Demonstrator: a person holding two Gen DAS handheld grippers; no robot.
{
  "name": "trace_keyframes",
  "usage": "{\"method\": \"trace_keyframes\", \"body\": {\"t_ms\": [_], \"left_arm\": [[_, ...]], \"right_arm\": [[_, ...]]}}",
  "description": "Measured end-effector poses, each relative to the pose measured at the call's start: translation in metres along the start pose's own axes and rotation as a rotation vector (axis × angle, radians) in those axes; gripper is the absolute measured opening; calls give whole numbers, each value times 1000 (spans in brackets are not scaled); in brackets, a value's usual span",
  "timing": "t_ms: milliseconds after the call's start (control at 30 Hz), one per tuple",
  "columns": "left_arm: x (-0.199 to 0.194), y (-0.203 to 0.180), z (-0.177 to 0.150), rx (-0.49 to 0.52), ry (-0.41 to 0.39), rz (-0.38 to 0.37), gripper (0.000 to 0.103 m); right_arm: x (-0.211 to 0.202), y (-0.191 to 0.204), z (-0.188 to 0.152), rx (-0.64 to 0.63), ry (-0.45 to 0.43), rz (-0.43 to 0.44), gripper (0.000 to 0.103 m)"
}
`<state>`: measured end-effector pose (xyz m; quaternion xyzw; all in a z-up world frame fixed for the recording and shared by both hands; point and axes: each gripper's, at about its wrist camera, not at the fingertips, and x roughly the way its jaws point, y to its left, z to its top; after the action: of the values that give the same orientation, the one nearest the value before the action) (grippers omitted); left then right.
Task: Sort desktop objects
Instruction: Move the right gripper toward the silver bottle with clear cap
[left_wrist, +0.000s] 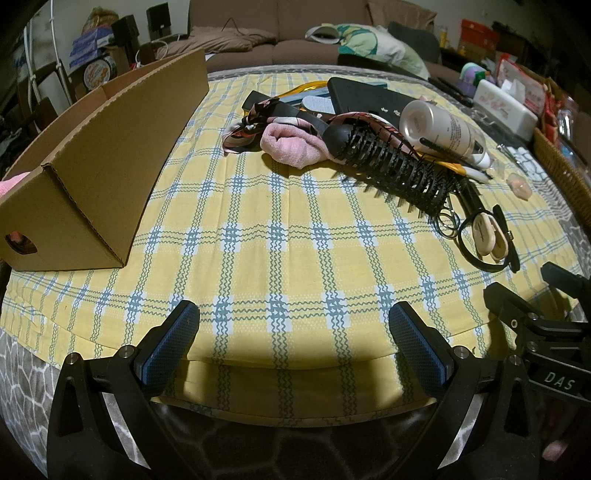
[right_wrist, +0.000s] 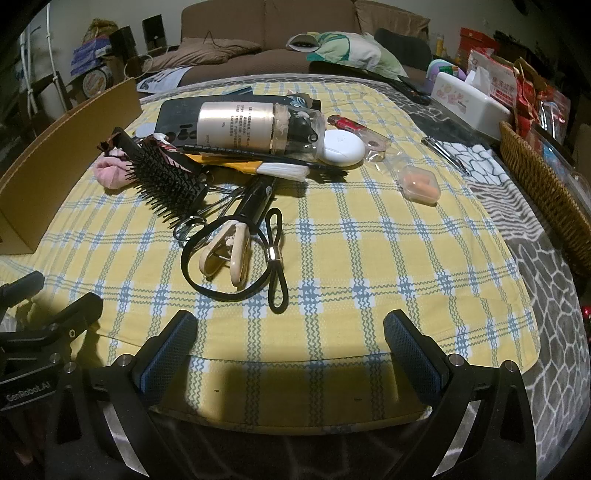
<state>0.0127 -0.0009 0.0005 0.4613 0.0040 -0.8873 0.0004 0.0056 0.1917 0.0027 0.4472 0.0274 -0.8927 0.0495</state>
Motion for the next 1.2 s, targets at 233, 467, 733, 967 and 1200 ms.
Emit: {"method": "trace_keyframes", "body": {"t_ms": [233,467,733,967,1200], "left_arm": [[-2,0,6,-1,32,-20,103],[-34,11,17,1,-22,-95,103],[-68,19,53,66,-119,-189,103],[-67,20,72,107,-151,-216,103],[-47,22,70,131,-147,-223,103]], "right_arm": [[3,-2,3,11,21,-6,103],[-14,6,8,6,5,41,103],[-47,-6,37,-3,-68,117,103],[-39,-21,79,30,-96,131,103],[-3,-7,119,-26,-87,132,103]]}}
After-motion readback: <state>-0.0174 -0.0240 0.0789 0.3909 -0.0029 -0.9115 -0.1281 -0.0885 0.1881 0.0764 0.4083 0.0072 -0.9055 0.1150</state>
